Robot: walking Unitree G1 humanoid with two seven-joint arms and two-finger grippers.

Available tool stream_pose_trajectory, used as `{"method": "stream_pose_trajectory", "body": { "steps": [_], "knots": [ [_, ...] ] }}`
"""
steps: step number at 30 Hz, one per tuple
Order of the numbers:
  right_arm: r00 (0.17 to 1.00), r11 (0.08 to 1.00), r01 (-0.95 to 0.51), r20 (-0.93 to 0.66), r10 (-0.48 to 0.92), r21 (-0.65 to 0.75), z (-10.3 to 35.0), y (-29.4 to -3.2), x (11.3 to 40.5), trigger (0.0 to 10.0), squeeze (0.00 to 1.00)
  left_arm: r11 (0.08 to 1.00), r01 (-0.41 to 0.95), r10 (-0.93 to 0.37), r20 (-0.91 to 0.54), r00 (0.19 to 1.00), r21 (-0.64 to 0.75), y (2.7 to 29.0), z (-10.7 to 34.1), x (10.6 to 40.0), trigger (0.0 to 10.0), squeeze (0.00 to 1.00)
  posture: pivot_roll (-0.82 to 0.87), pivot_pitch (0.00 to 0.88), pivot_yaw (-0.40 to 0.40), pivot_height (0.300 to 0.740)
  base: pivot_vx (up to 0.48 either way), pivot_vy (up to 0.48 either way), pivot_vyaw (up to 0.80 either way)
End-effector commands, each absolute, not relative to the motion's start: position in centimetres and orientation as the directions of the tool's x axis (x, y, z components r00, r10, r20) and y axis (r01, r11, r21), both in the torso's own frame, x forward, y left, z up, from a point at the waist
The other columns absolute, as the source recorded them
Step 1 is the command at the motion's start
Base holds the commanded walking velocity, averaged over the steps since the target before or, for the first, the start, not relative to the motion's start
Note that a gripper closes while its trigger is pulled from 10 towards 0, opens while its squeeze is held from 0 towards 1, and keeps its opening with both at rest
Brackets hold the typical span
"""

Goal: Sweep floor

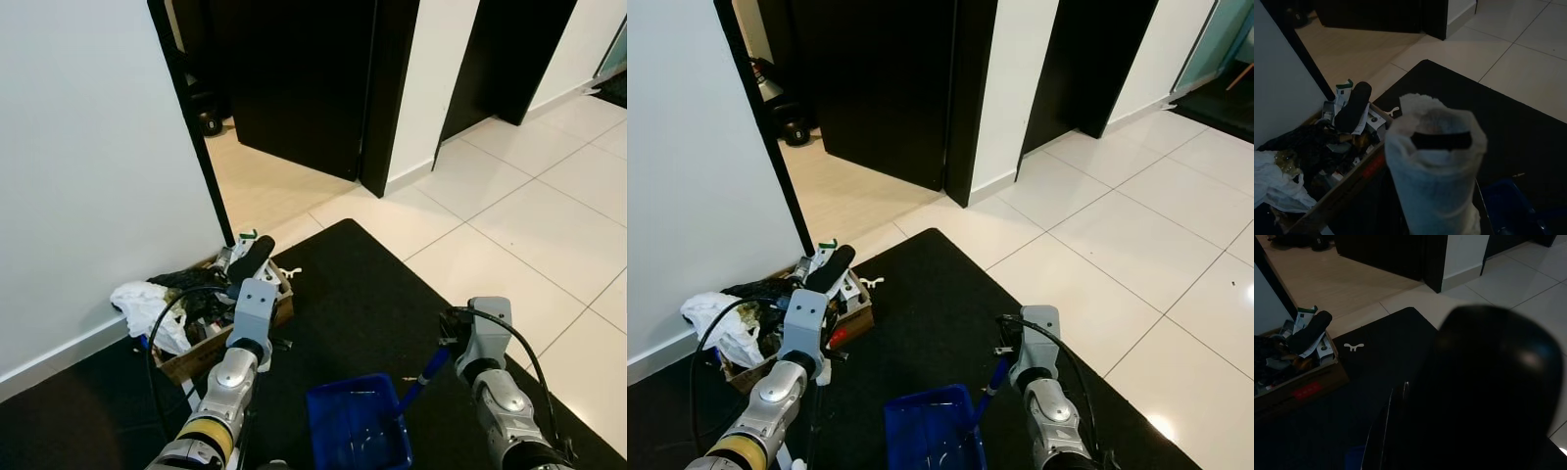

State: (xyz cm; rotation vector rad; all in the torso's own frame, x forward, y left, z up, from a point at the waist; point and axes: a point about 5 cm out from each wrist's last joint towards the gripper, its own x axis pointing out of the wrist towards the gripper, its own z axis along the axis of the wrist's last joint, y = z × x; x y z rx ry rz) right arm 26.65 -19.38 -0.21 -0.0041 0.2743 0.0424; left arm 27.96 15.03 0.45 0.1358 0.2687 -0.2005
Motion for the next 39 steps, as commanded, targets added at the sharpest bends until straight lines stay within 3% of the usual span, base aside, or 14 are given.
{"method": "stream_pose_trajectory", "body": {
  "steps": [1, 23, 24, 35, 36, 37, 38, 39],
  "knots": [
    [0.948, 1.000, -0.026, -0.318, 0.026, 0.005, -1.2, -19.8, 25.7, 10.0, 0.00, 0.975, 0.204, -0.154, -0.395, 0.906, 0.086, 15.7, -1.9, 25.9, 10.0, 0.00, 0.07, 0.043, -0.002, 0.740, 0.000, 0.000, 0.00],
    [0.945, 0.999, -0.007, -0.326, -0.004, -0.032, -1.4, -20.4, 25.2, 10.0, 0.00, 0.974, 0.215, -0.167, -0.406, 0.899, 0.075, 15.5, -2.3, 25.5, 10.0, 0.00, 0.06, 0.019, -0.003, 0.740, 0.000, 0.000, 0.00],
    [0.947, 0.999, -0.005, -0.321, -0.006, -0.035, -1.4, -20.5, 25.2, 10.0, 1.00, 0.973, 0.216, -0.169, -0.406, 0.898, 0.075, 15.5, -2.3, 25.5, 10.0, 0.00, 0.06, 0.019, -0.003, 0.740, 0.000, 0.000, 0.00],
    [0.958, 0.999, 0.011, -0.286, -0.025, -0.048, -0.4, -21.7, 25.9, 10.0, 1.00, 0.972, 0.222, -0.175, -0.405, 0.898, 0.072, 15.3, -2.3, 25.5, 10.0, 0.00, 0.05, 0.018, -0.005, 0.740, 0.000, 0.000, 0.00],
    [0.954, 0.999, -0.002, -0.298, -0.012, -0.046, -0.6, -21.7, 25.7, 10.0, 0.83, 0.973, 0.221, -0.174, -0.404, 0.898, 0.072, 15.3, -2.3, 25.5, 10.0, 0.00, 0.05, 0.019, -0.005, 0.740, 0.000, 0.000, 0.00],
    [0.954, 0.999, -0.002, -0.298, -0.012, -0.046, -0.6, -21.7, 25.7, 10.0, 0.83, 0.973, 0.221, -0.174, -0.404, 0.898, 0.072, 15.3, -2.3, 25.5, 10.0, 0.00, 0.05, 0.019, -0.005, 0.740, 0.000, 0.000, 0.00],
    [0.950, 0.999, -0.019, -0.311, 0.004, -0.046, -0.8, -21.7, 25.4, 10.0, 0.32, 0.973, 0.221, -0.174, -0.404, 0.898, 0.073, 15.3, -2.3, 25.5, 10.0, 0.00, 0.05, 0.020, -0.005, 0.740, 0.000, 0.000, 0.00],
    [0.946, 0.998, -0.038, -0.324, 0.021, -0.046, -1.1, -21.6, 25.1, 10.0, 0.00, 0.973, 0.220, -0.173, -0.403, 0.899, 0.073, 15.3, -2.3, 25.5, 10.0, 0.00, 0.05, 0.020, -0.005, 0.740, 0.000, 0.000, 0.00]
  ]
}}
